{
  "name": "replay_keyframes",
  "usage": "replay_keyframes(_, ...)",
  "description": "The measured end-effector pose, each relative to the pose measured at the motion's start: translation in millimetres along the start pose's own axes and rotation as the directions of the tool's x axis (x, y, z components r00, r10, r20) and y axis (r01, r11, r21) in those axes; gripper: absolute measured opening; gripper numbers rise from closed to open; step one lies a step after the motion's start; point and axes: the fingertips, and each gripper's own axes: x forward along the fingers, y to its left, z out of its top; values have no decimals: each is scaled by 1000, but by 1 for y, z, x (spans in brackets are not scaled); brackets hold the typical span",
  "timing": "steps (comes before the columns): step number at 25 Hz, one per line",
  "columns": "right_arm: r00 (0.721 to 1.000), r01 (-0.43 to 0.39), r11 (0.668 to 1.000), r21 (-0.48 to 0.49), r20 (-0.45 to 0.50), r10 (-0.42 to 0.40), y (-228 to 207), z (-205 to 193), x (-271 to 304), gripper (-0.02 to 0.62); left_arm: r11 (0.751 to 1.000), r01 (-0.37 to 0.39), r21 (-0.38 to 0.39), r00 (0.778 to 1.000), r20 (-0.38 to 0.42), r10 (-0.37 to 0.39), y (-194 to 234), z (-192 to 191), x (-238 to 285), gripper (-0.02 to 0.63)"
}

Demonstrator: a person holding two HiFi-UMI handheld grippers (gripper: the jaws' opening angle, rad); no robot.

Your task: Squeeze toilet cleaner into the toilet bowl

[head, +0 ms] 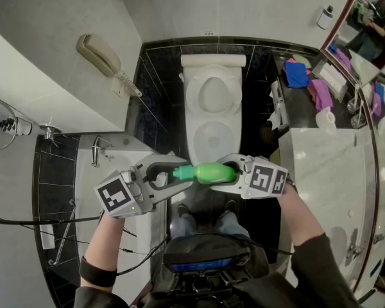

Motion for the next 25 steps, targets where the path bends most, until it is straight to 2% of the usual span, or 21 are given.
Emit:
replay_keyframes(11, 1000, 12, 1000, -11, 1, -12, -3, 2, 8, 181, 1000, 10, 27, 1000, -24, -9, 0, 5, 9, 152)
replay_keyframes(20, 999, 15, 1000, 2, -48, -15, -1, -10, 12, 178, 993, 26, 118, 988, -154, -8, -2, -5, 15, 152)
replay_keyframes(25, 999, -4, 1000, 6, -44, 5, 5, -10, 11, 178, 995, 50, 89, 988, -150, -36, -6, -2, 20, 152)
